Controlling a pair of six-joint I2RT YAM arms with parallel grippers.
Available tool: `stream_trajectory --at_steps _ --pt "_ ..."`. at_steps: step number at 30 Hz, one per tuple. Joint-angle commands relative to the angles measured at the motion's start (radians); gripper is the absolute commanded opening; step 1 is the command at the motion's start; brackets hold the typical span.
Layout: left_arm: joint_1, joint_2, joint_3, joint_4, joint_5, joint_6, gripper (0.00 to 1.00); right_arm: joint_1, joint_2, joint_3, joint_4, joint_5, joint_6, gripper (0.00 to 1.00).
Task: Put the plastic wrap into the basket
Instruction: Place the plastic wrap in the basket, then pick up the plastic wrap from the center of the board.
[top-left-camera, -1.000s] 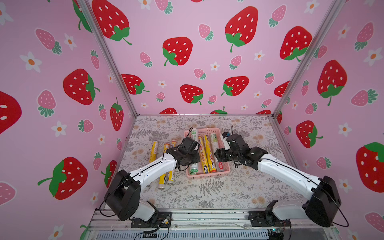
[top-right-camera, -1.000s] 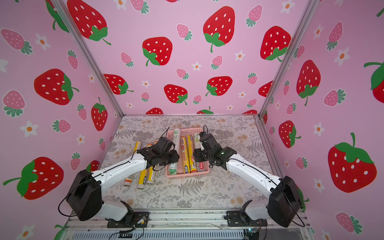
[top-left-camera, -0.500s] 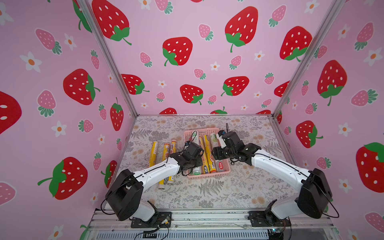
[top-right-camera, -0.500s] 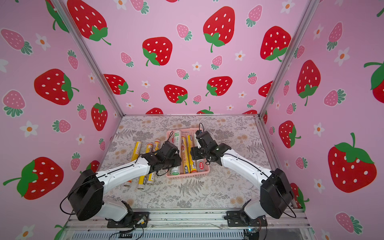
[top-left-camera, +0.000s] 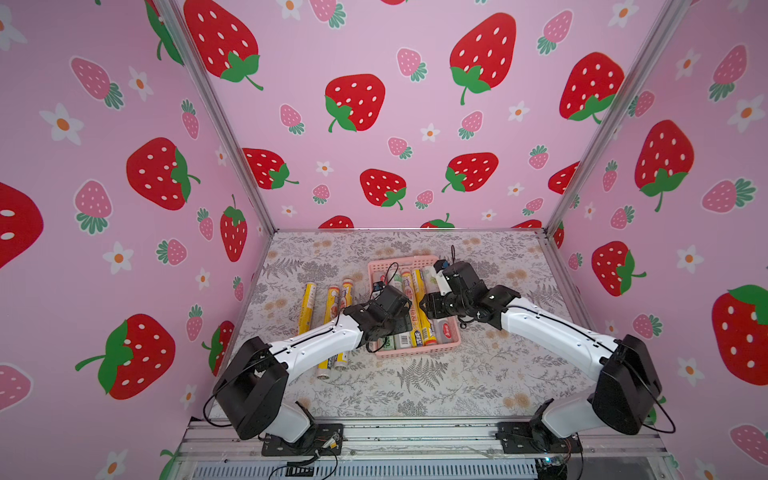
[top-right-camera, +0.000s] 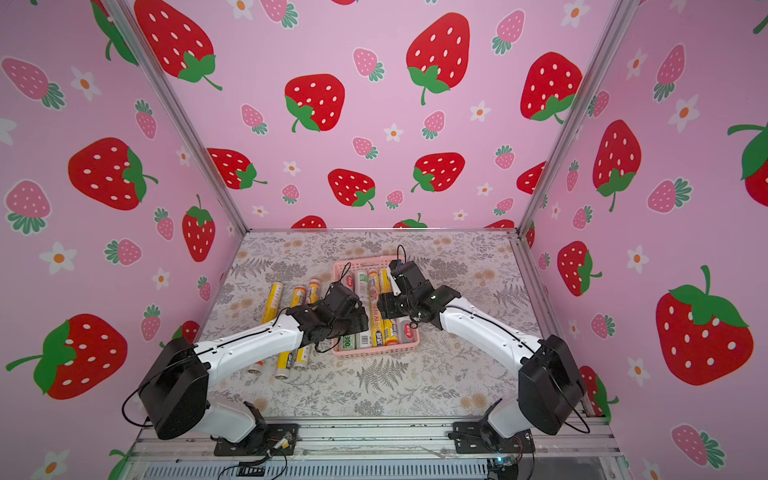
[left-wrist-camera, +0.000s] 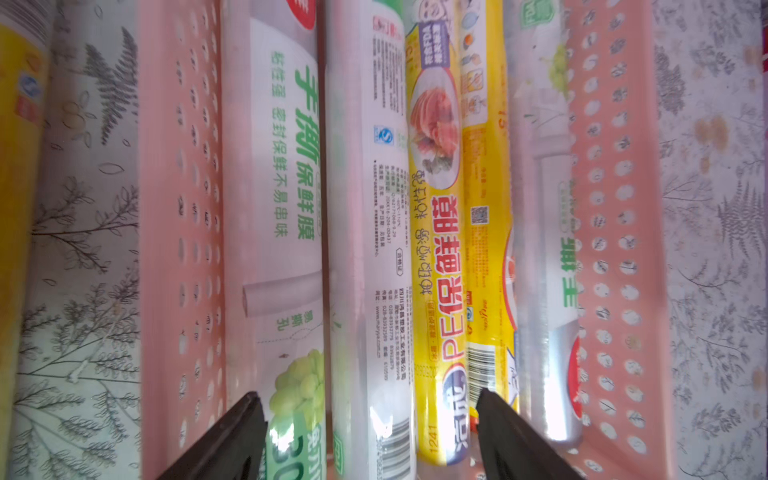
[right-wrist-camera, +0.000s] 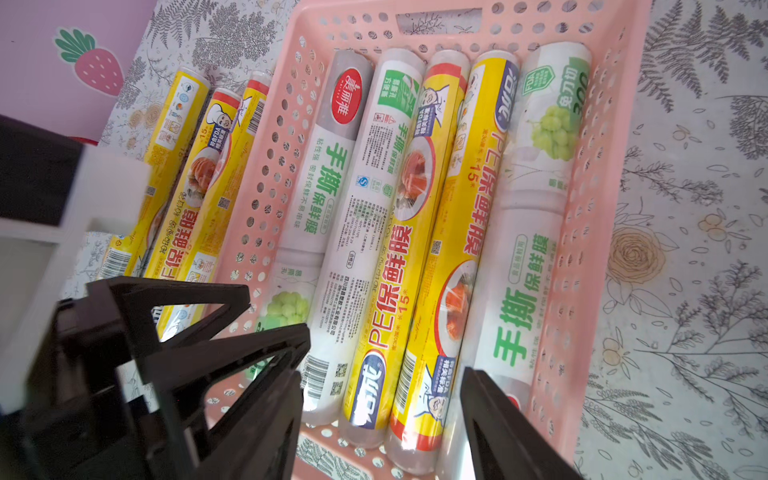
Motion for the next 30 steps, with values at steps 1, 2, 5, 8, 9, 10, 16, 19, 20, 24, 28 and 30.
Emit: stream_trajectory --at_steps 1,2,5,8,9,10,16,19,20,24,28,30 --pt "-0.003 -0.067 0.082 -0.110 -0.061 0.051 0.87 -0.006 0.004 0.029 0.017 -0.017 0.023 0.65" --pt "-0.002 -0.084 0.091 -0.139 -0.083 0.061 0.87 -0.005 0.010 0.033 0.017 -0.021 0.027 0.65" --pt "0.021 -0.149 0.101 -0.229 -0.161 0.094 0.90 -0.004 0.023 0.043 0.020 -0.035 0.028 0.65" --pt "0.100 -0.217 0.070 -0.287 -0.191 0.125 0.90 -0.004 0.019 0.043 0.029 -0.022 0.029 0.65" --pt "0.135 -0.240 0.052 -0.305 -0.202 0.138 0.90 -0.004 0.015 0.041 0.032 -0.011 0.031 0.65" --pt "0.174 -0.264 0.036 -0.324 -0.215 0.150 0.90 -0.003 0.009 0.042 0.030 -0.002 0.032 0.65" --pt "0.410 -0.386 -0.068 -0.387 -0.246 0.177 0.91 -0.003 -0.021 0.021 0.034 0.038 0.080 0.65" --pt "0.508 -0.420 -0.102 -0.403 -0.249 0.199 0.92 -0.004 -0.017 0.033 0.005 0.063 0.150 0.65" --pt "0.529 -0.429 -0.115 -0.398 -0.250 0.208 0.92 -0.001 -0.014 0.035 0.000 0.062 0.169 0.65" --pt "0.600 -0.462 -0.200 -0.323 -0.189 0.235 0.92 0.013 -0.013 0.015 0.022 0.064 0.220 0.65" --pt "0.659 -0.433 -0.265 -0.218 -0.119 0.225 0.92 0.020 -0.008 -0.013 0.055 0.076 0.249 0.65" --pt "0.699 -0.399 -0.274 -0.194 -0.094 0.236 0.92 0.020 -0.008 -0.017 0.058 0.076 0.252 0.65"
